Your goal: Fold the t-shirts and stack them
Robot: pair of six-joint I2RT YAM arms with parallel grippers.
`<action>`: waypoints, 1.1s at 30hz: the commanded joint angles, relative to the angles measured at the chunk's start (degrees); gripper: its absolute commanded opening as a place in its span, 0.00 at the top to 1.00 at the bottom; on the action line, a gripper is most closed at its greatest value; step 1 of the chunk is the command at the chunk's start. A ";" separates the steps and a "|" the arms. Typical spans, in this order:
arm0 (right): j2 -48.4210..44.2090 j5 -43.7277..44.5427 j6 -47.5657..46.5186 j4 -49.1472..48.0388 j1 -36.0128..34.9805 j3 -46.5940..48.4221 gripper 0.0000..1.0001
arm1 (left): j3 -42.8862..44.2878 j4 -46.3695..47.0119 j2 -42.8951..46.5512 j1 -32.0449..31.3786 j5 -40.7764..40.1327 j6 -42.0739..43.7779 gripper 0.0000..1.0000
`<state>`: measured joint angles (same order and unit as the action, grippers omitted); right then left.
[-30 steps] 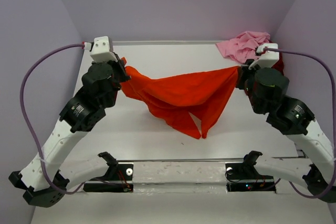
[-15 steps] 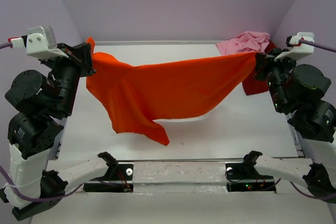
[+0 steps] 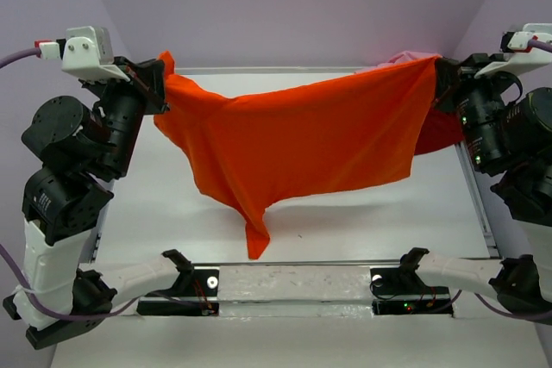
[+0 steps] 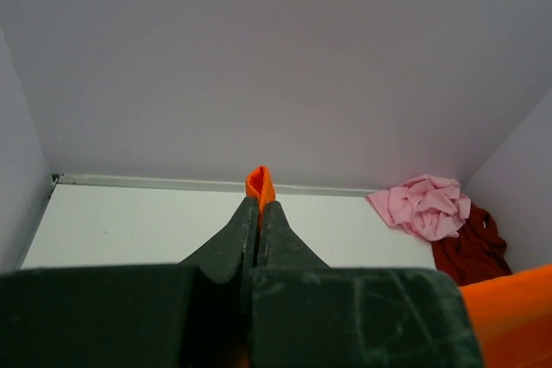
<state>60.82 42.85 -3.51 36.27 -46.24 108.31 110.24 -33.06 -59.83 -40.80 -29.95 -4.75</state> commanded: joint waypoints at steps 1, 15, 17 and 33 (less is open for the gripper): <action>0.97 1.79 -3.52 -3.04 -0.52 -0.46 1.00 | -6.41 6.49 2.26 -0.16 -1.24 1.14 1.00; 11.85 4.79 -5.19 -23.18 8.43 -15.59 1.00 | -27.36 26.90 -4.67 11.96 -2.83 1.59 1.00; 13.97 4.26 -4.84 -23.09 8.45 -13.41 1.00 | -26.48 27.96 -6.34 13.28 -3.00 3.33 1.00; -10.86 -9.52 7.10 -7.01 8.45 -18.75 1.00 | -23.75 16.63 14.20 2.04 -5.73 2.56 1.00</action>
<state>57.36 37.47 -1.52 25.41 -37.87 90.91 84.53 -13.89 -50.43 -38.20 -34.37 0.34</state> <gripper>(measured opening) 0.026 0.026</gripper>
